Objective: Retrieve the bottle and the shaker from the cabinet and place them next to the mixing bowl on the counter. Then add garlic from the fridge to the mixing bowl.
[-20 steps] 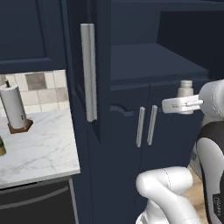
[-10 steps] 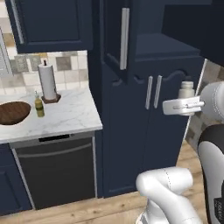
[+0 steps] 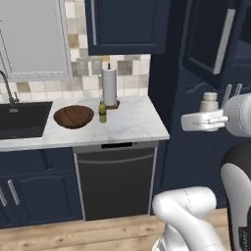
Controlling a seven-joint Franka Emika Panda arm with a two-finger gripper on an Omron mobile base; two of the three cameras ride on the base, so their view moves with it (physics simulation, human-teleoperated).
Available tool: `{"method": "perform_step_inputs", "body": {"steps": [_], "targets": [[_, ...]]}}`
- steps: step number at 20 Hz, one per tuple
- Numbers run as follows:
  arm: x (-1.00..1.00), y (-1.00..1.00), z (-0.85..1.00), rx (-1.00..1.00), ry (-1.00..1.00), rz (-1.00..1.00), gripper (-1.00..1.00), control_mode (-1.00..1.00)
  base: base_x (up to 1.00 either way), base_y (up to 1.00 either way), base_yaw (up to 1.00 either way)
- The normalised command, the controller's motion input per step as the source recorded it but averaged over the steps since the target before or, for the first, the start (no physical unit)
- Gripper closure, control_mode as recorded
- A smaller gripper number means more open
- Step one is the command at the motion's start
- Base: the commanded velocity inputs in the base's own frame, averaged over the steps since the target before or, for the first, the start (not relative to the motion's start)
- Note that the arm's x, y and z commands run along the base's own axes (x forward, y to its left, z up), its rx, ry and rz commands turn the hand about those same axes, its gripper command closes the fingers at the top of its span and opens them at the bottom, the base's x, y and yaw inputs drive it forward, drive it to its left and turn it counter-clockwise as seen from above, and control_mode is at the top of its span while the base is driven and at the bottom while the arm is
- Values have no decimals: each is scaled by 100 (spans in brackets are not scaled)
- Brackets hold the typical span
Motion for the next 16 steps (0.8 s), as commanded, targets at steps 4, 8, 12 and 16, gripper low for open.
{"method": "perform_step_inputs", "body": {"steps": [4, 8, 12, 16], "targets": [[0, 0, 0, 0, 0, 0, 100, 100, 100, 29, -3], [0, 0, 0, 0, 0, 0, 100, 100, 100, 15, -21], [0, 0, 0, 0, 0, 0, 100, 100, 36, 79, -13], [0, 0, 0, 0, 0, 0, 100, 100, 0, 98, 1]]}}
